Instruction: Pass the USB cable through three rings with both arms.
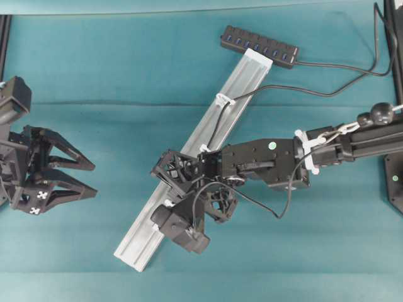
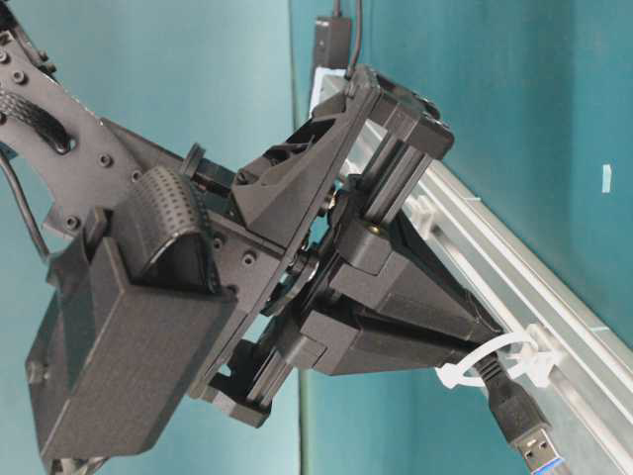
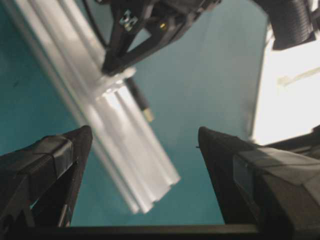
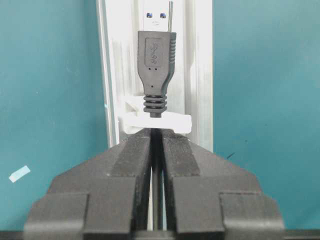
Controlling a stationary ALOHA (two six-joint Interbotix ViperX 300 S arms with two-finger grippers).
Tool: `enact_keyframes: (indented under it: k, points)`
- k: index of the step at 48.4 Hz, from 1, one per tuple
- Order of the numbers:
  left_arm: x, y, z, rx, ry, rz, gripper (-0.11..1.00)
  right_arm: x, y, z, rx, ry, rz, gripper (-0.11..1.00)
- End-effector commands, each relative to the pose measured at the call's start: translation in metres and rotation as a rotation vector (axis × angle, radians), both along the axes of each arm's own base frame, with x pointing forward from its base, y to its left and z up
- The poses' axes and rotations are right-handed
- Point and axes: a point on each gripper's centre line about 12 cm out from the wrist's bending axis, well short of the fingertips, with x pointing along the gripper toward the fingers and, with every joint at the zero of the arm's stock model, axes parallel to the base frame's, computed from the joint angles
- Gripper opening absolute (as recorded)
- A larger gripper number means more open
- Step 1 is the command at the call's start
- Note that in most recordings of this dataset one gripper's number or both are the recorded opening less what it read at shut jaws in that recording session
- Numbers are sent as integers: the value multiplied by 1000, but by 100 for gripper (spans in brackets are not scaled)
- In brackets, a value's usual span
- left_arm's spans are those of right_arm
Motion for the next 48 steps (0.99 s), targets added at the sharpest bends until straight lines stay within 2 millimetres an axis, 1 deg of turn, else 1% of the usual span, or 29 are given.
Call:
enact_keyframes:
  k: [1, 8, 16, 23, 30, 36, 48]
  points:
    - [3, -3, 4, -21, -55, -5, 92, 2, -1, 0, 11, -7, -19, 8]
    - [10, -6, -16, -48, -77, -12, 92, 4, -5, 1, 37, -16, -74, 8]
    - [30, -10, -31, -75, -85, -7, 92, 5, -5, 1, 50, -18, -97, 8]
    - [49, -13, -47, -72, -52, -9, 92, 5, -5, 1, 51, -19, -99, 8]
    - [63, -15, -66, -65, 13, -8, 92, 4, -5, 1, 52, -14, -98, 8]
    - [72, -20, -79, -59, 58, -17, 92, 4, -5, 1, 51, -13, -98, 8]
    - [83, -27, -105, -47, 145, -32, 92, 4, -5, 2, 51, -14, -98, 8]
